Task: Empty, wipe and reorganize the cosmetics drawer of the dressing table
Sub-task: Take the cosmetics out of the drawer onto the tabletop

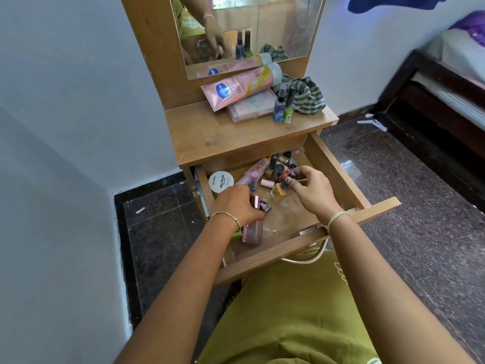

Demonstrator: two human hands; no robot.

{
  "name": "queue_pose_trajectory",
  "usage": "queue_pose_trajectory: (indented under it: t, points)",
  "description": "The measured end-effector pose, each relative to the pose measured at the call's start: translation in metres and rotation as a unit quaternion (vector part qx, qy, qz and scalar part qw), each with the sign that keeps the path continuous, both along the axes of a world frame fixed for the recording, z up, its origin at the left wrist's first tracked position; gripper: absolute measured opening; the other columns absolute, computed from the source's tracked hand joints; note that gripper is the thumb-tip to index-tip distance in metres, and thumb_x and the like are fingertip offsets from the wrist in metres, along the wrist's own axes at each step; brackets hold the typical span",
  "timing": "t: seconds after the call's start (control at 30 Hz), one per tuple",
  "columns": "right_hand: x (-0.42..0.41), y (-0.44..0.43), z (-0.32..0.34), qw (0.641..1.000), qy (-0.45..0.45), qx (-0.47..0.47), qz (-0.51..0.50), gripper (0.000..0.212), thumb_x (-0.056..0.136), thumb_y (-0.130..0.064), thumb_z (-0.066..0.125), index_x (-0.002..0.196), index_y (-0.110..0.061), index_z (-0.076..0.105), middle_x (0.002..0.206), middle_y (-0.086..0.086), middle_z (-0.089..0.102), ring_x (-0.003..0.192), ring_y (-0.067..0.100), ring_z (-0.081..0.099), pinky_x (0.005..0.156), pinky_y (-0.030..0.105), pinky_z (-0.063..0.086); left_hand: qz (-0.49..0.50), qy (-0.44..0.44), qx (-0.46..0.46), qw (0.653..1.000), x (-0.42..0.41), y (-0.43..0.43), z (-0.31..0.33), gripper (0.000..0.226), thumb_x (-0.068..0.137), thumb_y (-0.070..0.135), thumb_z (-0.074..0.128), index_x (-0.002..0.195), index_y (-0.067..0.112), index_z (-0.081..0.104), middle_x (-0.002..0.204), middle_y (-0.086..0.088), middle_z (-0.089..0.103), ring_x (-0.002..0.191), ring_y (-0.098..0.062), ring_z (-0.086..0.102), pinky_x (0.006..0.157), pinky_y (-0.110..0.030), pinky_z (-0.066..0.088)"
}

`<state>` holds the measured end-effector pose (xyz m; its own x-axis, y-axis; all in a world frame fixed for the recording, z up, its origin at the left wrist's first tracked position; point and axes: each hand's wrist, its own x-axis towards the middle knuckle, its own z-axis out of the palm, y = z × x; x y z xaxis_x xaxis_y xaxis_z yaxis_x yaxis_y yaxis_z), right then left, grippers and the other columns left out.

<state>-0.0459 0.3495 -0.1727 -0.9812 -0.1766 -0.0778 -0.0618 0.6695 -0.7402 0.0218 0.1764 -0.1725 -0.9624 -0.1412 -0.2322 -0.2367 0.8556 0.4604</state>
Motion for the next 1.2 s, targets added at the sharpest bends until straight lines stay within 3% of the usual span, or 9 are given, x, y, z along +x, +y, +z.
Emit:
queue_pose_trajectory:
  t: [0.1, 0.2, 0.33, 0.43, 0.53, 0.67, 0.83, 1.07, 1.2]
  points:
    - [0.003, 0.003, 0.005, 0.998, -0.018, -0.067, -0.011, 0.016, 0.092, -0.024, 0.061, 0.107, -0.017, 0.063, 0.098, -0.002, 0.066, 0.091, 0.013, 0.063, 0.078, 0.032, 0.054, 0.016, 0.046, 0.095, 0.994, 0.013, -0.001, -0.005, 0.051, 0.064, 0.032, 0.078, 0.111, 0.023, 0.061, 0.083, 0.009, 0.068, 0.073, -0.006, 0.063, 0.067, -0.027, 0.054]
    - [0.007, 0.002, 0.010, 0.993, -0.029, -0.111, -0.020, 0.017, 0.092, -0.023, 0.062, 0.107, -0.016, 0.062, 0.099, 0.001, 0.067, 0.096, 0.018, 0.064, 0.086, 0.044, 0.055, 0.042, 0.100, 0.163, 0.981, 0.025, -0.004, -0.005, 0.048, 0.065, 0.024, 0.080, 0.110, 0.020, 0.064, 0.094, 0.005, 0.071, 0.080, -0.005, 0.065, 0.076, -0.030, 0.057]
    - [0.008, -0.006, 0.022, 0.989, -0.014, -0.144, -0.015, 0.008, 0.092, -0.023, 0.062, 0.100, -0.023, 0.062, 0.095, 0.001, 0.068, 0.091, 0.019, 0.067, 0.081, 0.044, 0.057, 0.062, 0.165, 0.228, 0.958, 0.031, -0.007, 0.008, 0.049, 0.066, 0.018, 0.079, 0.113, 0.020, 0.064, 0.101, 0.004, 0.069, 0.092, -0.008, 0.065, 0.086, -0.033, 0.055]
    - [0.005, -0.017, 0.037, 0.990, 0.044, -0.137, -0.007, 0.008, 0.091, -0.023, 0.062, 0.095, -0.030, 0.060, 0.091, -0.008, 0.066, 0.087, 0.010, 0.065, 0.080, 0.039, 0.057, 0.065, 0.212, 0.305, 0.926, 0.030, -0.017, 0.032, 0.052, 0.066, 0.009, 0.081, 0.113, 0.025, 0.063, 0.102, 0.013, 0.068, 0.090, -0.003, 0.066, 0.084, -0.026, 0.055]
    - [-0.005, -0.038, 0.059, 0.984, 0.096, -0.148, 0.014, 0.012, 0.090, -0.022, 0.063, 0.101, -0.028, 0.061, 0.092, -0.014, 0.065, 0.088, 0.003, 0.063, 0.084, 0.036, 0.055, 0.087, 0.254, 0.374, 0.888, 0.021, -0.043, 0.062, 0.052, 0.067, -0.002, 0.078, 0.112, 0.018, 0.063, 0.103, 0.004, 0.069, 0.091, -0.010, 0.067, 0.081, -0.023, 0.055]
    - [-0.027, -0.083, 0.094, 0.970, 0.161, -0.157, 0.088, 0.018, 0.090, -0.017, 0.063, 0.107, -0.017, 0.060, 0.093, -0.009, 0.064, 0.087, 0.009, 0.064, 0.083, 0.042, 0.054, 0.128, 0.306, 0.343, 0.879, -0.002, -0.089, 0.097, 0.051, 0.067, 0.003, 0.081, 0.114, 0.012, 0.063, 0.103, -0.002, 0.069, 0.091, -0.013, 0.068, 0.081, -0.025, 0.056]
    - [-0.055, -0.139, 0.117, 0.951, 0.231, -0.136, 0.154, 0.022, 0.088, -0.008, 0.061, 0.110, -0.012, 0.056, 0.095, -0.005, 0.065, 0.088, 0.011, 0.064, 0.079, 0.036, 0.053, 0.130, 0.318, 0.295, 0.891, -0.040, -0.132, 0.110, 0.051, 0.068, 0.003, 0.081, 0.115, 0.010, 0.063, 0.106, -0.006, 0.067, 0.094, -0.021, 0.066, 0.083, -0.029, 0.056]
    - [-0.092, -0.182, 0.108, 0.952, 0.256, -0.047, 0.161, 0.019, 0.088, -0.012, 0.061, 0.106, -0.010, 0.056, 0.095, 0.009, 0.067, 0.087, 0.028, 0.062, 0.075, 0.043, 0.049, 0.112, 0.320, 0.287, 0.896, -0.080, -0.154, 0.098, 0.047, 0.071, -0.006, 0.074, 0.110, 0.014, 0.057, 0.104, -0.002, 0.063, 0.099, -0.019, 0.063, 0.088, -0.025, 0.053]
    - [-0.102, -0.195, 0.105, 0.946, 0.276, -0.026, 0.168, 0.026, 0.085, -0.007, 0.059, 0.111, -0.012, 0.057, 0.096, 0.010, 0.068, 0.089, 0.028, 0.061, 0.073, 0.038, 0.048, 0.112, 0.325, 0.278, 0.897, -0.093, -0.159, 0.094, 0.047, 0.074, -0.005, 0.072, 0.114, 0.013, 0.055, 0.112, -0.004, 0.062, 0.106, -0.017, 0.061, 0.096, -0.030, 0.050]
